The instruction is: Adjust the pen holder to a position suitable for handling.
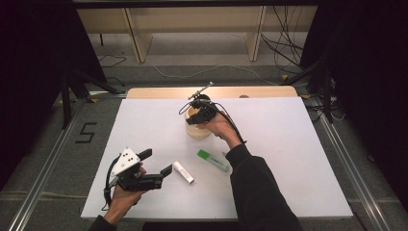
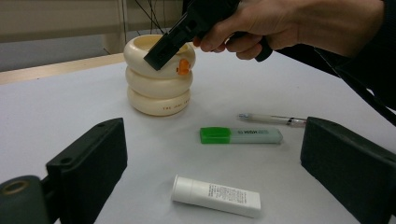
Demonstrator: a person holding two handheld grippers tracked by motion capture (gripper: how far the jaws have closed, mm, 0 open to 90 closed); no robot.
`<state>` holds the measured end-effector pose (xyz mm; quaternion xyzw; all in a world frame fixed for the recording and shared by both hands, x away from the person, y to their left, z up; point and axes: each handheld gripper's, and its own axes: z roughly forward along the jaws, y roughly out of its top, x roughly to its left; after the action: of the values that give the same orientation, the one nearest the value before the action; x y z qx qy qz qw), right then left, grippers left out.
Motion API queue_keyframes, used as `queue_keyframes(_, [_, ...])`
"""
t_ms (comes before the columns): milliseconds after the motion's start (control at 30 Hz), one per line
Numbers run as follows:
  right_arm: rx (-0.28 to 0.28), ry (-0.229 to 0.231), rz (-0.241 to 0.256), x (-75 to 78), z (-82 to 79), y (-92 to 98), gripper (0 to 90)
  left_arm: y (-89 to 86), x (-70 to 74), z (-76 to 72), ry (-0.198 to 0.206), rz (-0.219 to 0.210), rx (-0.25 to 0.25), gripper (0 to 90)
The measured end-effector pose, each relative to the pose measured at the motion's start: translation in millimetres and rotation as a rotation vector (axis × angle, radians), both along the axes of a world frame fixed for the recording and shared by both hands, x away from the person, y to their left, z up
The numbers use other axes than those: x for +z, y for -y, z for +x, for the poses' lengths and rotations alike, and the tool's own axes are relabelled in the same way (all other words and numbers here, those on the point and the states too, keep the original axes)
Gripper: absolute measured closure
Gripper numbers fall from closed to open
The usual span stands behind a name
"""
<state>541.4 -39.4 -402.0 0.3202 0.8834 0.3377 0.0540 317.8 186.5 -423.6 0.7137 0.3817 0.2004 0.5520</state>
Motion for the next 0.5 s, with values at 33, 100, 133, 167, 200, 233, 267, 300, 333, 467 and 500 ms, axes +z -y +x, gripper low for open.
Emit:
queue_keyframes(33, [-0.002,0.003,-0.001,0.9,-0.2,0.2,72.8,0.0,0.0,0.0,0.000,0.000,0.000,6.7])
queue_keyframes(100, [0.000,0.010,-0.004,1.5,-0.2,0.4,71.8,0.0,-0.1,0.1,0.000,0.000,0.000,6.7])
queue_keyframes(133, [-0.004,0.011,-0.006,2.0,-0.5,0.5,70.0,0.0,-0.1,0.1,0.000,0.001,0.000,6.7])
queue_keyframes(167, [-0.010,0.007,-0.009,3.0,-0.5,1.5,64.8,-0.1,-0.1,0.0,0.000,0.001,-0.001,6.7])
queue_keyframes(200, [-0.005,0.009,-0.002,3.5,-0.2,2.5,62.4,0.1,-0.1,0.0,0.001,0.001,-0.001,6.7])
queue_keyframes(233, [-0.008,0.009,0.002,5.1,-0.7,3.8,59.4,0.2,-0.1,-0.1,0.001,0.001,-0.001,6.7])
queue_keyframes(267, [-0.016,0.012,0.008,7.3,-1.4,4.9,56.8,0.2,-0.2,0.0,0.001,0.001,-0.001,6.7])
queue_keyframes(300, [-0.019,0.020,0.015,9.6,-2.1,6.1,54.2,0.3,-0.3,0.2,0.001,0.000,0.001,6.7])
queue_keyframes(333, [-0.019,0.020,0.015,9.6,-2.1,6.1,54.2,0.4,-0.5,0.2,0.002,-0.001,0.002,6.7])
queue_keyframes(467, [-0.035,0.054,0.048,25.2,-7.2,16.9,44.1,0.2,-0.4,0.4,0.003,0.002,0.000,6.8])
queue_keyframes(500, [-0.036,0.062,0.047,27.9,-8.5,19.1,43.2,0.3,-0.5,0.4,0.002,0.003,0.000,6.7])
